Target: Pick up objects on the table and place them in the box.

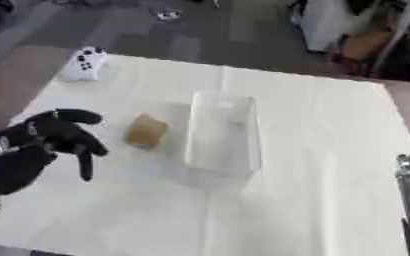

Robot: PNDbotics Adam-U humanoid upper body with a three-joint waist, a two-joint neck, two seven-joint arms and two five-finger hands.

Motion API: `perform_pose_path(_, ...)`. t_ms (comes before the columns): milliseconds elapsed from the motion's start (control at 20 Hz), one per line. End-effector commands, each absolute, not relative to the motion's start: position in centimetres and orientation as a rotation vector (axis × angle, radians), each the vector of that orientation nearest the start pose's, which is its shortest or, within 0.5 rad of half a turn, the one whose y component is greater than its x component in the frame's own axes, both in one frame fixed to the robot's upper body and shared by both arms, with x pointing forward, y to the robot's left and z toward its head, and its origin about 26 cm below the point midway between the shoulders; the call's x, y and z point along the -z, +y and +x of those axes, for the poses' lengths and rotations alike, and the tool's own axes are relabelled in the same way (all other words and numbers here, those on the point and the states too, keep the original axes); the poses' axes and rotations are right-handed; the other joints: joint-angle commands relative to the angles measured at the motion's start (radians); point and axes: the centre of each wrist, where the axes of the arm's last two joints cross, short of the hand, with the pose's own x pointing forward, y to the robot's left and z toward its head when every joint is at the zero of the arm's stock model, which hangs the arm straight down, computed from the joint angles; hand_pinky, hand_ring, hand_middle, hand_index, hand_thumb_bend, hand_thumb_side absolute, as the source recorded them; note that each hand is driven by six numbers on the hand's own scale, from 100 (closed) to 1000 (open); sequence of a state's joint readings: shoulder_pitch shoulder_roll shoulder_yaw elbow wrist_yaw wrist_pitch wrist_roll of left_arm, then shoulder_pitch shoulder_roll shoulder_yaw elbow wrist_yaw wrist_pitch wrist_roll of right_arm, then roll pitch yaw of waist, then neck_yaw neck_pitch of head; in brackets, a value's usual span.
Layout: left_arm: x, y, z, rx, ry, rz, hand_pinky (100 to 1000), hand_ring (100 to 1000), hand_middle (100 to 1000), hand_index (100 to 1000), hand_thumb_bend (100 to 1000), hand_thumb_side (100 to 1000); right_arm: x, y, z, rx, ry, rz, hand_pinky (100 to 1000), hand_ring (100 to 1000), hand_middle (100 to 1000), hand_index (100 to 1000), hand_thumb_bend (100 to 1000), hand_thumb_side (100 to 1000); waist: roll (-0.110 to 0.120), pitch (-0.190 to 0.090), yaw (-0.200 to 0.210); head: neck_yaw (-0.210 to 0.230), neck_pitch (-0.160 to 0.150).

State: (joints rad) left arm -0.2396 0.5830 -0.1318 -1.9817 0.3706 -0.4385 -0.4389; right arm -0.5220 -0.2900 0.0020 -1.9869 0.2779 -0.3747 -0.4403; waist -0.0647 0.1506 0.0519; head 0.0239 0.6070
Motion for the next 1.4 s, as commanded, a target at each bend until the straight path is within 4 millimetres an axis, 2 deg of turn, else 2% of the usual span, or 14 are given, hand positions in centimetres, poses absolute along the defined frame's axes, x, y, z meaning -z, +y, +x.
perform_pose_path(50, -19.5, 27.5, 29.0, 1.062, -2.386, -0.412, 407, 731, 893, 895, 379, 978, -26.6, -22.3, 31.2, -0.071, 3.243, 0.268, 100, 296, 415, 512, 100, 1000, 0.003, -0.011, 0.001, -0.033, 0.014)
perform_pose_path(150, -19.4, 27.5, 29.0, 1.062, -2.384, -0.411, 407, 731, 893, 895, 377, 980, -26.6, -22.3, 31.2, -0.082, 3.235, 0.147, 100, 301, 425, 522, 100, 1000, 0.004, -0.011, 0.000, -0.040, 0.014)
perform_pose_path(300, -19.4, 27.5, 29.0, 1.065, -2.381, -0.410, 408, 732, 893, 894, 375, 984, -26.7, -22.5, 31.2, -0.068, 3.221, 0.062, 100, 306, 435, 531, 100, 1000, 0.005, -0.010, -0.001, -0.054, 0.016)
perform_pose_path(500, -19.3, 27.5, 29.0, 1.067, -2.379, -0.411, 408, 732, 894, 894, 372, 989, -26.7, -22.2, 31.2, -0.075, 3.186, -0.092, 106, 337, 484, 572, 100, 1000, 0.005, -0.010, -0.002, -0.077, 0.032)
perform_pose_path(700, -19.3, 27.6, 29.0, 1.069, -2.376, -0.398, 413, 733, 893, 893, 377, 985, -26.8, -22.7, 31.2, -0.096, 3.163, -0.142, 100, 325, 465, 556, 100, 1000, 0.006, -0.009, -0.006, -0.082, 0.036)
perform_pose_path(750, -19.4, 27.7, 29.0, 1.071, -2.378, -0.379, 410, 732, 894, 894, 576, 971, -26.7, -23.0, 31.2, -0.099, 3.188, -0.112, 110, 335, 471, 559, 100, 1000, 0.007, -0.009, -0.009, -0.080, 0.030)
perform_pose_path(800, -19.4, 27.8, 29.0, 1.072, -2.381, -0.365, 423, 733, 891, 889, 382, 972, -26.7, -23.1, 31.2, -0.098, 3.205, -0.087, 100, 307, 467, 559, 100, 1000, 0.007, -0.009, -0.011, -0.079, 0.026)
perform_pose_path(850, -19.8, 28.3, 29.0, 1.078, -2.387, -0.311, 432, 733, 890, 885, 398, 958, -26.5, -23.4, 31.2, -0.060, 3.264, -0.009, 100, 295, 468, 561, 141, 1000, 0.007, -0.009, -0.013, -0.077, 0.012)
perform_pose_path(1000, -21.0, 29.3, 29.0, 1.125, -2.378, -0.119, 497, 748, 897, 889, 445, 960, -26.6, -23.7, 31.2, 0.006, 3.359, 0.163, 100, 292, 460, 554, 149, 1000, 0.011, -0.015, -0.018, -0.066, -0.010)
perform_pose_path(1050, -21.8, 29.8, 29.1, 1.168, -2.365, -0.042, 506, 749, 897, 889, 641, 883, -26.6, -23.7, 31.2, 0.016, 3.368, 0.195, 100, 292, 460, 554, 149, 1000, 0.014, -0.020, -0.020, -0.065, -0.013)
perform_pose_path(1100, -22.4, 30.1, 29.1, 1.200, -2.357, 0.021, 574, 763, 902, 903, 515, 942, -26.6, -23.7, 31.2, 0.020, 3.371, 0.217, 100, 294, 456, 550, 144, 1000, 0.016, -0.023, -0.021, -0.065, -0.013)
perform_pose_path(1250, -24.9, 31.0, 29.1, 1.331, -2.332, 0.254, 626, 774, 906, 921, 620, 901, -26.5, -23.7, 31.1, 0.018, 3.367, 0.251, 100, 296, 453, 546, 138, 1000, 0.023, -0.032, -0.028, -0.064, -0.010)
perform_pose_path(1400, -26.8, 31.5, 29.0, 1.449, -2.299, 0.460, 644, 772, 893, 905, 669, 906, -26.4, -23.6, 31.1, 0.011, 3.359, 0.256, 100, 296, 450, 542, 133, 1000, 0.030, -0.037, -0.037, -0.060, -0.008)
